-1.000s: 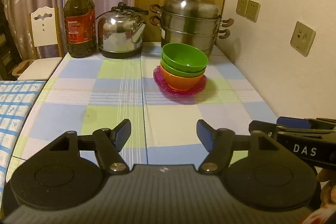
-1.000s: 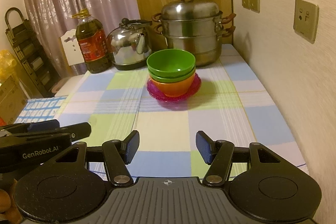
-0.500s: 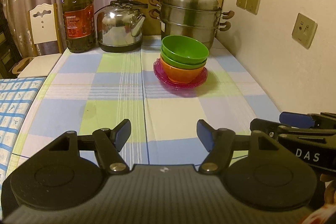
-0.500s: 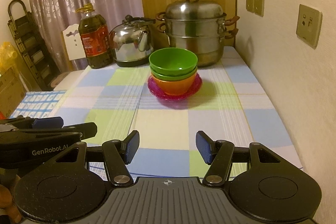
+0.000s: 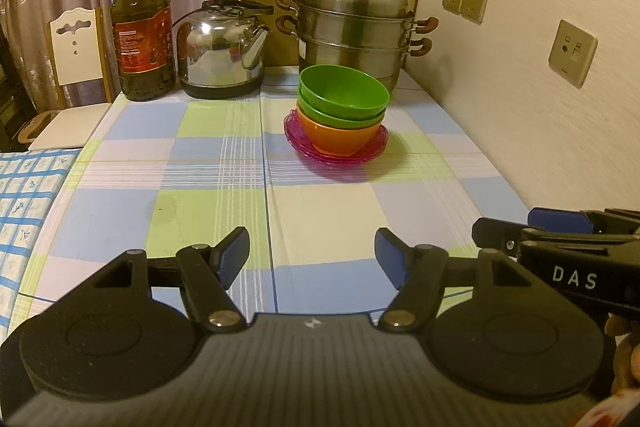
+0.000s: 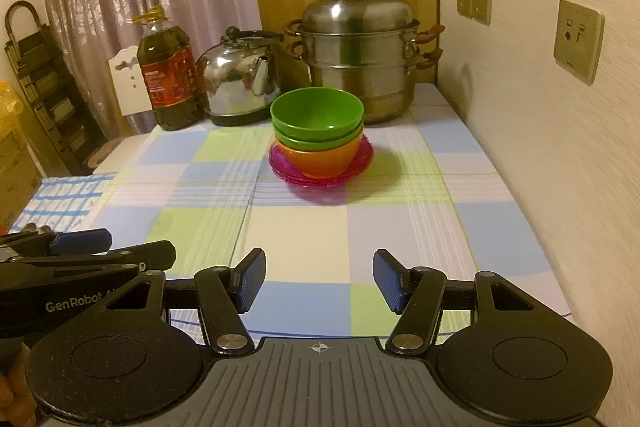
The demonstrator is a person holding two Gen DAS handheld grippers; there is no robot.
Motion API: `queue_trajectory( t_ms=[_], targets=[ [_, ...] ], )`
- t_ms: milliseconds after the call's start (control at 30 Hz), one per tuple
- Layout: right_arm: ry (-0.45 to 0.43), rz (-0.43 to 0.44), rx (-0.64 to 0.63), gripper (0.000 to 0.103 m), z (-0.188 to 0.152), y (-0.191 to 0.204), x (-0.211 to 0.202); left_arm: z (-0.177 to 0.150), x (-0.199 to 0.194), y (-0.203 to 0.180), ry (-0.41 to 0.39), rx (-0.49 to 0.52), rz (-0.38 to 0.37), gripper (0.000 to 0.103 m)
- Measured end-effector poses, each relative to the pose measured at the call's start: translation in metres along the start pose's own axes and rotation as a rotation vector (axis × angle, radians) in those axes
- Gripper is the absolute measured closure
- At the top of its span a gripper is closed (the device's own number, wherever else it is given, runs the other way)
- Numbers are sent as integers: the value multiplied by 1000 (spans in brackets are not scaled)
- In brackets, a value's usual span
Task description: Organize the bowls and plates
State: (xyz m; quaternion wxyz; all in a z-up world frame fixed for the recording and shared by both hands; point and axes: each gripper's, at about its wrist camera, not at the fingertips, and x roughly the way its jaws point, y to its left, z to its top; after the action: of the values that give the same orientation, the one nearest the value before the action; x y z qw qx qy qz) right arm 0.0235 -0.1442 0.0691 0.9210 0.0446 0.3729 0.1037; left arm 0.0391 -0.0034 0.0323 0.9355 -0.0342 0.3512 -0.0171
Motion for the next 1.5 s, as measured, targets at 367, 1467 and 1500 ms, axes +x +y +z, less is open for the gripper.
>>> queue_trajectory(
  t_ms=[367,1467,1500],
  targets=[
    [2,-2,4,43,0,-1,0,-1,0,-3,-1,3,-1,36],
    [-1,-5,5,43,3,-5,0,2,-1,-2,-3,2,-2,36],
    [-2,-5,5,43,3,-5,0,2,-2,-2,-3,2,-2,36]
  ],
)
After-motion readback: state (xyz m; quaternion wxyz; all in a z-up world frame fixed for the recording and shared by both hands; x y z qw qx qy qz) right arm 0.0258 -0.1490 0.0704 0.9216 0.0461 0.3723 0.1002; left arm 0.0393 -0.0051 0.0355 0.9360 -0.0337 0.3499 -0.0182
